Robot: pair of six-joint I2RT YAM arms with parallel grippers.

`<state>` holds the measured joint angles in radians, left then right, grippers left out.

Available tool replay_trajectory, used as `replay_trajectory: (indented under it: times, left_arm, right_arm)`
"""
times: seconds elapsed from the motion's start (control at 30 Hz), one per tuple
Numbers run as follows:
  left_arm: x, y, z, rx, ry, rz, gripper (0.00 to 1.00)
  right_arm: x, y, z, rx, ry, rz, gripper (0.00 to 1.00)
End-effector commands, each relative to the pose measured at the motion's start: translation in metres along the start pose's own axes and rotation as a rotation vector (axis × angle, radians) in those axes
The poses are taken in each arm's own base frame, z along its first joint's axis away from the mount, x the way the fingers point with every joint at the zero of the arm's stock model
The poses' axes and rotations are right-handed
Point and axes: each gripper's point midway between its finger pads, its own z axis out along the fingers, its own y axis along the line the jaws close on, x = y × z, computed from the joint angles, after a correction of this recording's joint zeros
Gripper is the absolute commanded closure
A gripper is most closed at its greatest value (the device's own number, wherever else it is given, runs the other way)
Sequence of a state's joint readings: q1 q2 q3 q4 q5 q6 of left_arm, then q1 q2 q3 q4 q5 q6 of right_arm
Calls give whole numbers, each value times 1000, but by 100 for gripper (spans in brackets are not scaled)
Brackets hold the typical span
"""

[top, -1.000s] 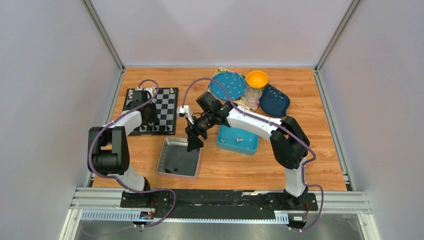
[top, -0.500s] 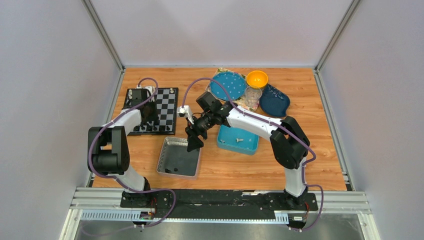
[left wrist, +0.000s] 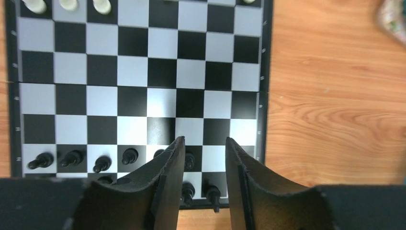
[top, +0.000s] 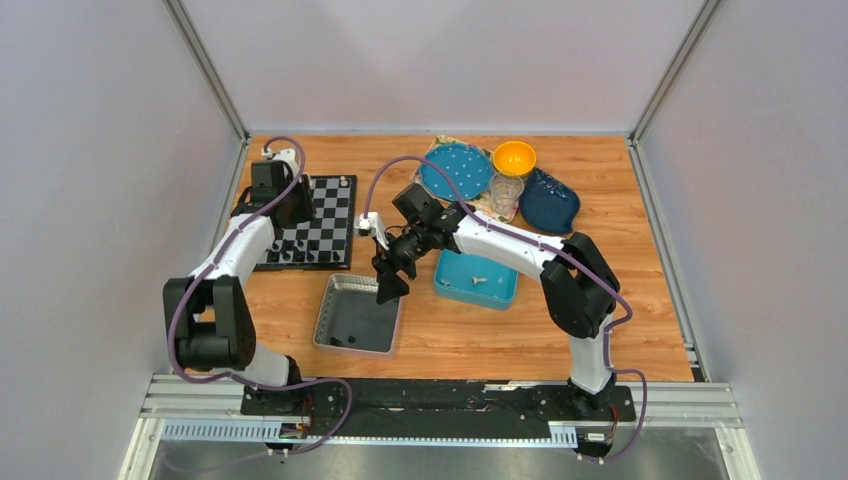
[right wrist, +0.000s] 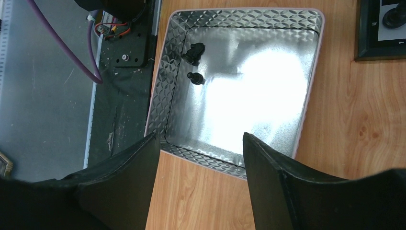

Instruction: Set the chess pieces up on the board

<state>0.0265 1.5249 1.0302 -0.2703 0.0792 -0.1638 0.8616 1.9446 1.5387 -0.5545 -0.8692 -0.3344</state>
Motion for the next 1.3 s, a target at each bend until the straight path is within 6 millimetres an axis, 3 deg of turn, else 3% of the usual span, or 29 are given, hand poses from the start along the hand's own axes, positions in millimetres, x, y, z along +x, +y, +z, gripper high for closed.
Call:
replay_trajectory:
  times: [0.0,0.07,0.1,0.23,0.27,0.3,0.4,0.53,0.6,0.67,0.77,0.9,1.0,1.03,1.13,1.27]
  left_arm:
    - [-53,-17,-58,59,-213,-7,47]
    - [-49,-14,-68,41,-241,-19,38]
    - [-54,-14,-84,36,-289,-24,26]
    - [-48,-8,-115,26,-371,-81,11]
    - [-39,-9,-117,41,-365,-104,10]
    - [-41,-9,-131,51,-407,-111,9]
    - [-33,-19,-147,106,-433,-118,9]
    - [-17,-30,-161,165,-404,-129,9]
    - [-11,-34,-170,184,-407,-138,10]
    - [-2,-37,-174,200,-389,-146,10]
    - [7,-45,-185,242,-382,-153,10]
    - [16,-51,-198,274,-387,-174,10]
    - [22,-49,-203,270,-396,-200,10]
    - [23,-50,-203,273,-397,-212,10]
    - [29,-49,-202,274,-402,-231,10]
    - [35,-50,-200,277,-390,-237,10]
  right_arm:
    - [-32,7,-20,32,-39,-124,33]
    - [-36,7,-26,43,-41,-142,32]
    - [-39,6,-32,59,-48,-155,32]
    - [-47,1,-48,106,-60,-159,31]
    - [-48,2,-52,111,-62,-152,30]
    - [-49,-1,-57,126,-64,-143,30]
    - [-54,-3,-72,164,-74,-137,29]
    - [-59,-2,-92,206,-80,-129,26]
    - [-62,0,-105,232,-92,-123,13]
    - [-65,1,-115,260,-102,-112,11]
    - [-70,-1,-138,328,-135,-54,10]
    - [-73,-22,-182,510,-194,79,9]
    - [-70,-38,-212,680,-230,114,8]
    - [-70,-45,-232,798,-250,123,8]
    - [-60,-59,-255,934,-284,172,6]
    - [-52,-58,-276,1002,-316,208,4]
